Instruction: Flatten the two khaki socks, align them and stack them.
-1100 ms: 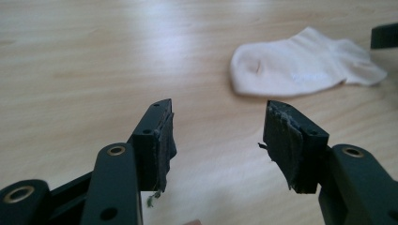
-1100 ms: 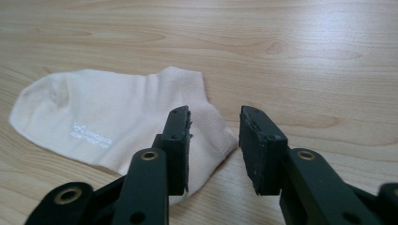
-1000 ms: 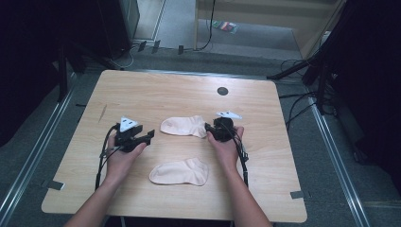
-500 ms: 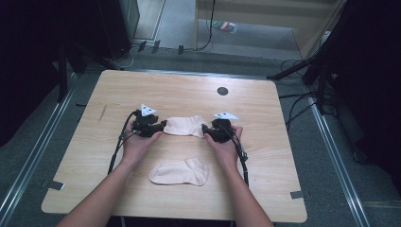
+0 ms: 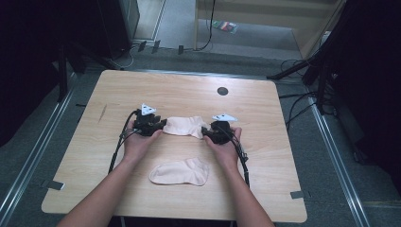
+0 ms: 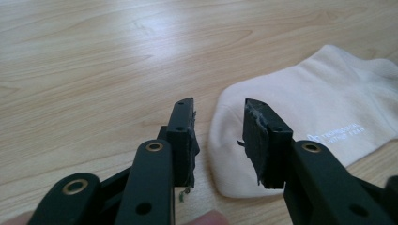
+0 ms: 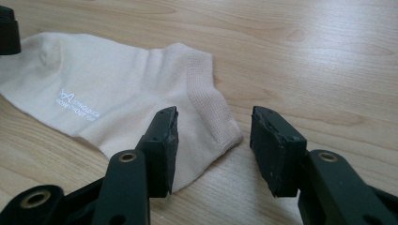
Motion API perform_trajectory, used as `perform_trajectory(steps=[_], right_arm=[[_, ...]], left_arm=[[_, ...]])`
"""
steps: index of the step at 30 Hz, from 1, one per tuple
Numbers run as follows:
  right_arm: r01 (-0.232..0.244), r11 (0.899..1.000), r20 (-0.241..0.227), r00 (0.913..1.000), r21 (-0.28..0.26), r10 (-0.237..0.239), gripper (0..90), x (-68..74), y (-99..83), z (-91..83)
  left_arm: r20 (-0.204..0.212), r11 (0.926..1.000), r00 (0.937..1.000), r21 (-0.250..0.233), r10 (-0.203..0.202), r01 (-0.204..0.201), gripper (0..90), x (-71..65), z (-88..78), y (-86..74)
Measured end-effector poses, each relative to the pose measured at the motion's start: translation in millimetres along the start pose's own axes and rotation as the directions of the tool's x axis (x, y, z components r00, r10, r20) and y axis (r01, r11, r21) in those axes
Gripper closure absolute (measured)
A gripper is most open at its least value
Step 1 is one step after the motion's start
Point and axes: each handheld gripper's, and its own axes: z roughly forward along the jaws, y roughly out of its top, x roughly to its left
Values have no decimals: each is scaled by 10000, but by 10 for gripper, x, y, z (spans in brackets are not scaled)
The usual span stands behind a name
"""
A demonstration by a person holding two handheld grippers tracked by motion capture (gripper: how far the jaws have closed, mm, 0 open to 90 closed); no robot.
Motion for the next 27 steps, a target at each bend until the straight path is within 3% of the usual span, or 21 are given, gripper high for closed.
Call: perform_trajectory(steps=[3,5,7,10,14,16,19,24,27], right_arm=[[330,9994,269,9991,-43,-328,554,38,-12,8],[830,9965,551,9951,-29,-827,589,86,-24,15],[961,9954,541,9939,-16,-959,635,104,-28,13],[982,9952,465,9941,-35,-980,804,114,-38,2],[692,9976,366,9969,-46,-690,871,111,-45,-11],[112,9999,342,9994,-49,-111,878,53,-44,-31],[-284,9995,359,9989,-132,288,884,-29,-62,-75],[-306,9983,51,9995,-494,309,885,-7,-49,-250],[-251,9975,-270,9994,-665,234,884,39,-3,-391]], left_arm=[[-3,9997,10000,238,-10,10,695,-3,45,-28],[3,9994,10000,353,-50,50,735,0,65,-46],[116,9994,9999,332,-74,70,799,14,58,-69],[312,9992,9992,327,-233,223,880,44,31,-84],[250,9995,9996,308,-128,120,897,81,-17,-108],[267,9996,9996,295,-20,12,900,109,-57,-122],[199,9996,9995,152,242,-245,900,130,-130,-130],[478,9977,9977,-503,476,-452,900,46,-318,-109],[747,9961,9965,-829,371,-308,900,-7,-458,-100]])
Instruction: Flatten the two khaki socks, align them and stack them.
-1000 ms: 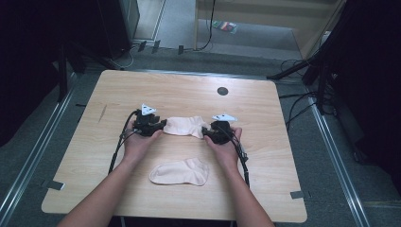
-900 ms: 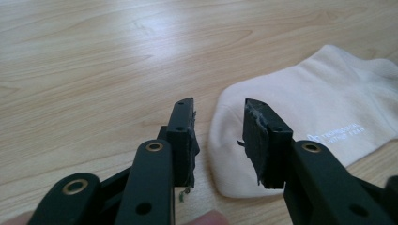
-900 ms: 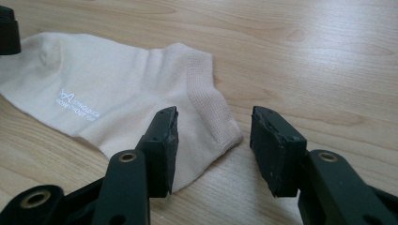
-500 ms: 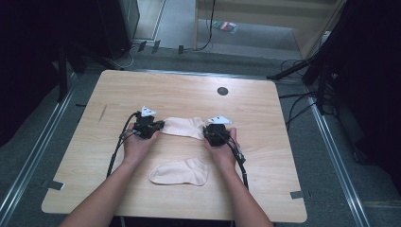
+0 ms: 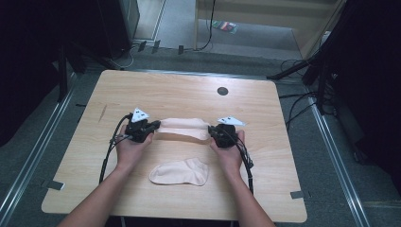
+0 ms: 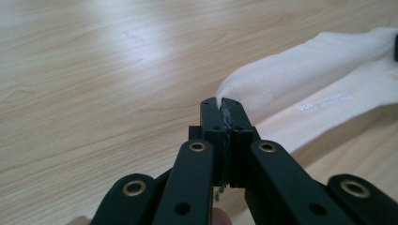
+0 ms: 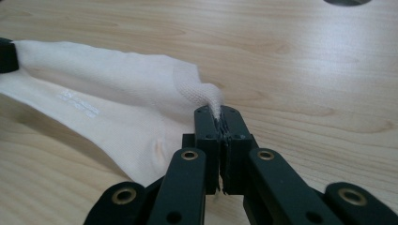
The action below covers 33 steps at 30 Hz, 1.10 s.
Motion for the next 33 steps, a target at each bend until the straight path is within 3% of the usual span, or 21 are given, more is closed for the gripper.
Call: perform_trajectory(steps=[3,8,16,27,30,33], right_arm=[[-28,9999,-253,9997,-130,24,884,44,46,-154],[113,9997,-542,9985,-204,-124,883,131,47,-392],[378,9989,-895,9952,-277,-401,883,298,-128,-740],[551,9985,-1179,9915,47,-541,882,465,-549,-966],[533,9985,-1266,9906,125,-513,883,476,-637,-993],[724,9973,-1171,9906,120,-705,882,481,-690,-1000]], left_arm=[[308,9996,9994,-238,-168,175,900,-47,-153,17],[569,9992,9983,-383,-114,135,900,-160,-394,-30],[815,9991,9967,-413,-34,68,900,-298,-695,-235],[866,9998,9962,-171,50,-35,900,-492,-1029,-632],[753,9995,9966,-87,324,-318,900,-557,-1066,-708],[853,9997,9961,14,233,-236,900,-596,-1049,-784]])
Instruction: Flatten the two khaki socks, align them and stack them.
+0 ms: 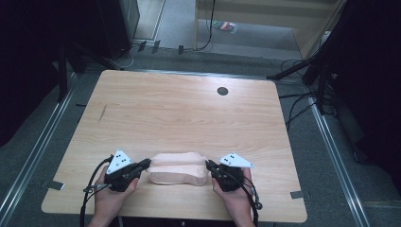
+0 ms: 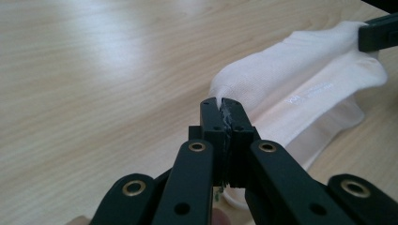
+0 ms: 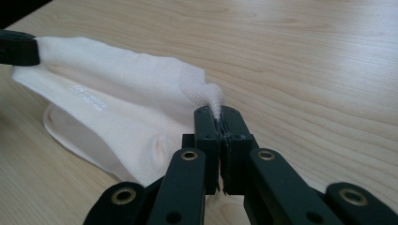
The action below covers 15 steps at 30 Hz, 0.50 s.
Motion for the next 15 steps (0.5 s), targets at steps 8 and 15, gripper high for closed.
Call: perform_trajectory(steps=[8,15], right_arm=[[143,9998,-19,9999,102,-143,882,28,-83,42],[120,9994,-141,9998,340,-115,879,23,-154,95]], left_arm=[[-85,9982,9991,422,425,-422,900,-114,33,-90],[-141,9925,9966,927,809,-793,900,-158,116,-152]])
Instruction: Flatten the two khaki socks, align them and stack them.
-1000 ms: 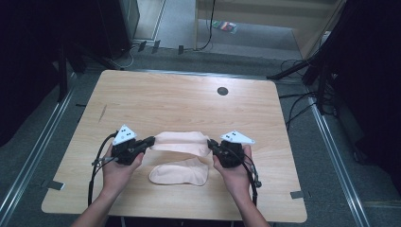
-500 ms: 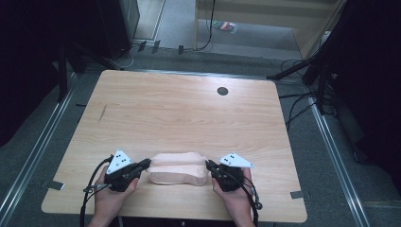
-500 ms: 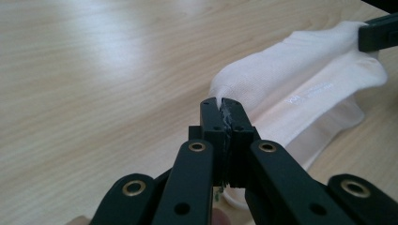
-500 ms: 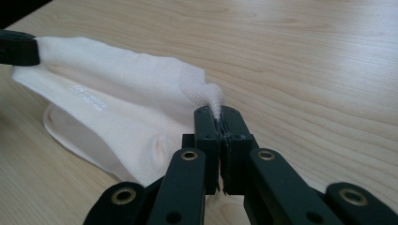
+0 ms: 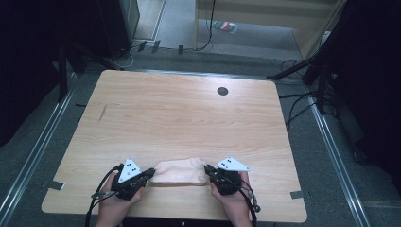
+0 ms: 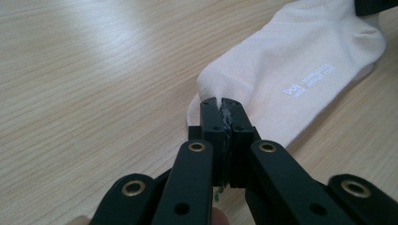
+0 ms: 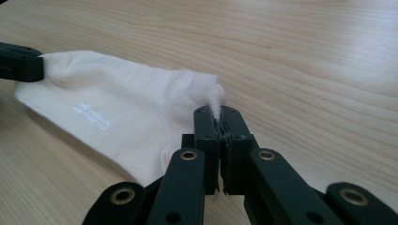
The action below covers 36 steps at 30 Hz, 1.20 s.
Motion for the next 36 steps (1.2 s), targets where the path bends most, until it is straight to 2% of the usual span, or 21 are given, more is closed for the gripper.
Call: perform_trajectory(steps=[5,10,13,15,16,17,19,22,24,26,28,30,31,34,36], right_arm=[[250,9995,81,9996,214,-252,877,40,-37,68],[129,9991,190,9997,396,-137,874,8,-80,119],[248,9989,238,9994,390,-258,869,19,-96,137],[327,9989,229,9992,338,-334,845,19,-108,152],[318,9992,163,9993,259,-322,789,12,-116,158],[287,9994,48,9996,204,-288,722,3,-120,159],[101,9999,-184,9998,11,-100,594,-24,-120,148],[-454,9976,-494,9979,-530,428,526,-88,-90,60],[-602,9952,-469,9973,-776,567,511,-125,-73,8],[-585,9933,-338,9979,-994,554,495,-177,-61,-43],[-646,9919,-205,9978,-1091,627,481,-222,-55,-77],[-679,9911,-28,9977,-1148,680,501,-257,-55,-98],[-666,9911,122,9976,-1150,685,515,-278,-56,-108],[-807,9901,155,9964,-1148,830,563,-326,-61,-123],[-869,9894,196,9958,-1166,898,613,-350,-62,-131]], left_arm=[[-114,9996,9999,239,130,-127,900,11,23,-14],[-174,9987,9996,459,221,-213,900,30,63,-33],[-198,9988,9995,440,240,-231,900,35,71,-35],[-193,9991,9997,387,175,-167,895,39,75,-40],[-183,9993,9997,345,130,-124,883,44,76,-42],[-203,9996,9998,271,-12,18,846,54,74,-43],[-184,9995,9993,-17,-312,312,689,69,54,-35],[-43,9964,9972,-410,-741,739,560,111,16,-16],[134,9938,9954,-572,-945,951,534,140,3,-15],[142,9905,9936,-788,-1117,1125,503,171,-14,-16],[245,9853,9898,-952,-1401,1418,465,208,-38,-13],[141,9813,9869,-1047,-1607,1613,447,242,-59,-13],[131,9803,9860,-1057,-1665,1669,447,253,-64,-15],[-3,9786,9842,-1068,-1770,1759,483,308,-85,-29],[61,9762,9826,-1126,-1857,1852,515,346,-107,-38]])
